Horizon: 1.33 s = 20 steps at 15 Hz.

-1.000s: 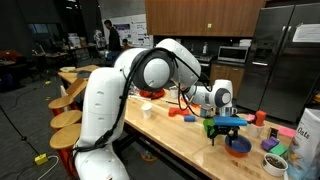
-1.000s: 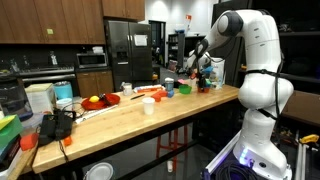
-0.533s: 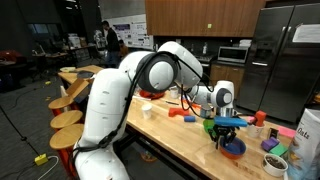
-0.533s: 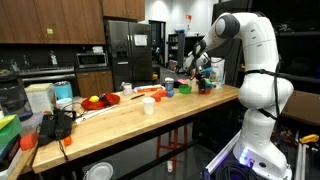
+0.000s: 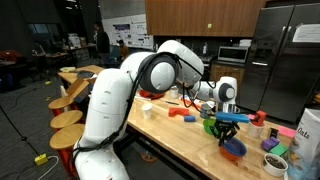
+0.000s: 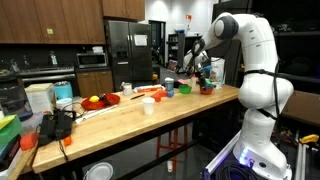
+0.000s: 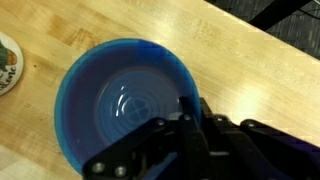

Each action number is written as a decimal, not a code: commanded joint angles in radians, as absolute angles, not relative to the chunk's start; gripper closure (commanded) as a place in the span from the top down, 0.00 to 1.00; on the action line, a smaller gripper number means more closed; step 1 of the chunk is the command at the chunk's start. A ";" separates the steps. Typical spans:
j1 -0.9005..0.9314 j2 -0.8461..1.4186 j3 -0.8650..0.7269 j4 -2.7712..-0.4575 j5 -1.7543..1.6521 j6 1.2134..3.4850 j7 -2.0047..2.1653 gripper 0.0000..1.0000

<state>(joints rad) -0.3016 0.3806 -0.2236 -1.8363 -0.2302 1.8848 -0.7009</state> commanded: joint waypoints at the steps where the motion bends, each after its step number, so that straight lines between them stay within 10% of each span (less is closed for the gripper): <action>1: -0.331 0.394 -0.211 -1.765 -0.189 1.809 -0.699 0.02; 20: -0.252 0.253 -0.167 -1.849 -0.458 1.965 -0.862 0.02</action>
<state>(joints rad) -0.2425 0.3380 -0.1719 -1.7388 -0.4652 1.9248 -0.8368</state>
